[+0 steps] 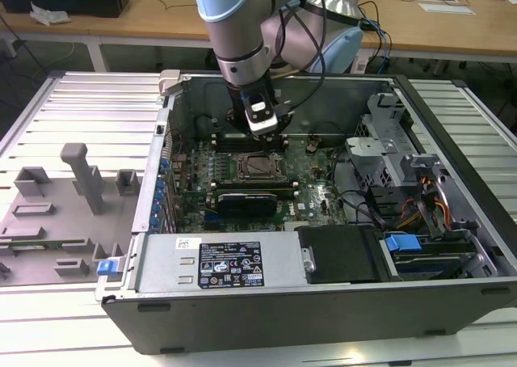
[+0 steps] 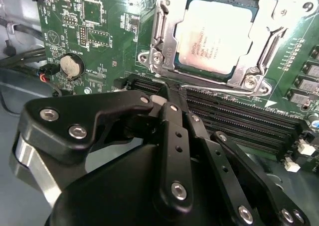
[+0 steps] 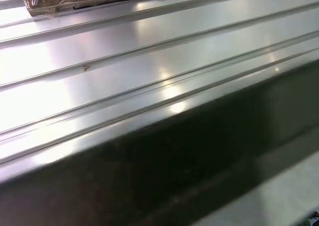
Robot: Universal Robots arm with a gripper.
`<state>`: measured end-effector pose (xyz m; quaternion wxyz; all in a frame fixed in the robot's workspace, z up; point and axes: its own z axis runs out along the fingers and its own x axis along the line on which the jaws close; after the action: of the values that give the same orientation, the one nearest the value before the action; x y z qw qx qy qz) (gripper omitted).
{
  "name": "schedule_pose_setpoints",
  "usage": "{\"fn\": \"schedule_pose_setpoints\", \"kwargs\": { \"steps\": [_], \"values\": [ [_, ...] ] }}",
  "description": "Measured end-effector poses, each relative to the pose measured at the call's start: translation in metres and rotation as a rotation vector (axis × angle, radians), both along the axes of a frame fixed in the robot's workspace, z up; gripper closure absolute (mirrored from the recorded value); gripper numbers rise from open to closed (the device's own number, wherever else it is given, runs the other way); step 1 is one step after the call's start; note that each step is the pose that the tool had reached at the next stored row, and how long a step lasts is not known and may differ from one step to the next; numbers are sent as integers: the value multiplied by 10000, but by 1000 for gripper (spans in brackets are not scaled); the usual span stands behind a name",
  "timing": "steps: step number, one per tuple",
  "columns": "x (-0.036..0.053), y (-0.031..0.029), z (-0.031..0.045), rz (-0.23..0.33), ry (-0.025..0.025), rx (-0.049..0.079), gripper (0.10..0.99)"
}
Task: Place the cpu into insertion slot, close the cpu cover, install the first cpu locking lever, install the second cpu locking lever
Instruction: 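Install the first cpu locking lever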
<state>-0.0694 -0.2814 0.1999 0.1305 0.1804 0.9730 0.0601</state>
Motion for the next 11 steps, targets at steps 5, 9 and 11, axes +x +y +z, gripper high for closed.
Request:
{"fn": "schedule_pose_setpoints", "kwargs": {
  "steps": [5, 9, 11],
  "values": [
    [0, 2, -18, -150, 3, -32, 980],
    [0, 2, -29, -243, -1, -93, 980],
    [1, 2, -36, -267, -2, -91, 980]
  ]
}}
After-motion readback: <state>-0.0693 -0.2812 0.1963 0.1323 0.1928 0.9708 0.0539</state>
